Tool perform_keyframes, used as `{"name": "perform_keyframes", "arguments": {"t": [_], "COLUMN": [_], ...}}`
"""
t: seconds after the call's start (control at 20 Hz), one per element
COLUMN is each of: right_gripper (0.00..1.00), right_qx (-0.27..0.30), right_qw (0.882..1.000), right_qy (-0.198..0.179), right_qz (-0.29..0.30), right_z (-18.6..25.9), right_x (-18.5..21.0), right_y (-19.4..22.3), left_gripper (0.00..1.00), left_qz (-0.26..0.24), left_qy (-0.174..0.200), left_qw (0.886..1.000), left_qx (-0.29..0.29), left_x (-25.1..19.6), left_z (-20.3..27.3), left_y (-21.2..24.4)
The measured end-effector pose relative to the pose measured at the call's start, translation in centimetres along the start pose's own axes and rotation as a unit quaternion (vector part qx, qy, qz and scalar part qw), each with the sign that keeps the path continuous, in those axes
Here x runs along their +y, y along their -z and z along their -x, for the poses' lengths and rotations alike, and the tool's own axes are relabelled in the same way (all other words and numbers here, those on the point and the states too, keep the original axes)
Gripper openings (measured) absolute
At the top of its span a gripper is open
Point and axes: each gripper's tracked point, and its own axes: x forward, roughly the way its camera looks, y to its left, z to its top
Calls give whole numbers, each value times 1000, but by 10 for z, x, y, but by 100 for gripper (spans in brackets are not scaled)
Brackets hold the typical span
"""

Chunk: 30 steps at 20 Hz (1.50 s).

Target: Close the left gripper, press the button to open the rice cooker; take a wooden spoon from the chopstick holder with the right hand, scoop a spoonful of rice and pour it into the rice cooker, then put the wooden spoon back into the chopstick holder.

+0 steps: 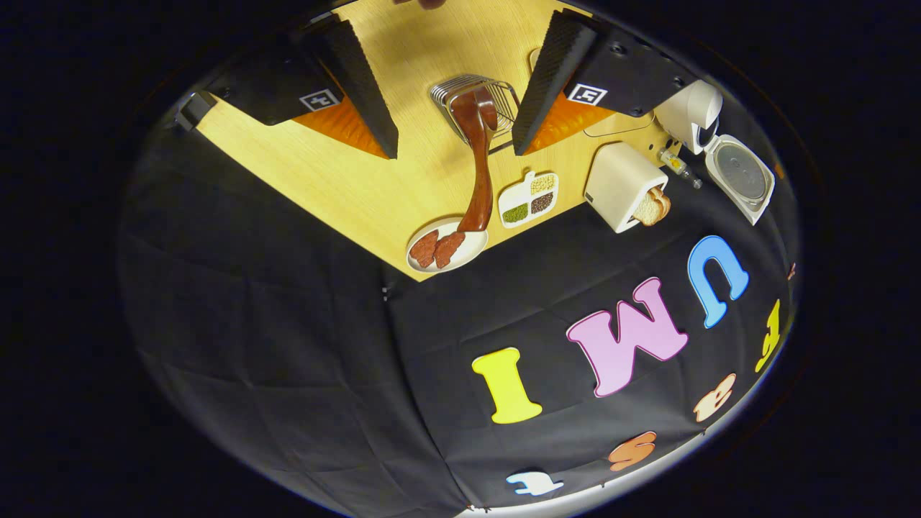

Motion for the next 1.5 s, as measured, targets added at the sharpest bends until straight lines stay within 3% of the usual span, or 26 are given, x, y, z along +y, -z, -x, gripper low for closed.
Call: {"name": "perform_keyframes", "arguments": {"t": [0.15,0.55,0.75,1.05,1.15,1.3,1.5], "right_gripper": [98,98,98,98,98,99,98], "right_qx": [-31,-95,-106,-108,-98,-99,-92], "right_qw": [999,993,992,992,993,993,993], "right_qy": [-8,-10,-17,-2,-1,-7,-23], "right_qz": [4,73,68,68,63,64,76], "right_z": [31,82,101,124,128,132,131], "right_x": [16,55,74,78,78,78,81], "right_y": [-23,-67,-65,-49,-43,-45,-48], "left_gripper": [95,93,93,93,93,97,99], "left_qz": [-17,-7,11,-4,3,6,-33], "left_qy": [-16,-66,-92,-119,-130,-142,-141], "left_qw": [999,995,994,993,991,989,988], "left_qx": [-33,-73,-59,-9,33,36,54], "left_x": [19,77,102,124,126,120,98], "left_z": [-25,-108,-149,-202,-203,-188,-149], "left_y": [-34,-94,-92,-60,-37,-38,-23]}}
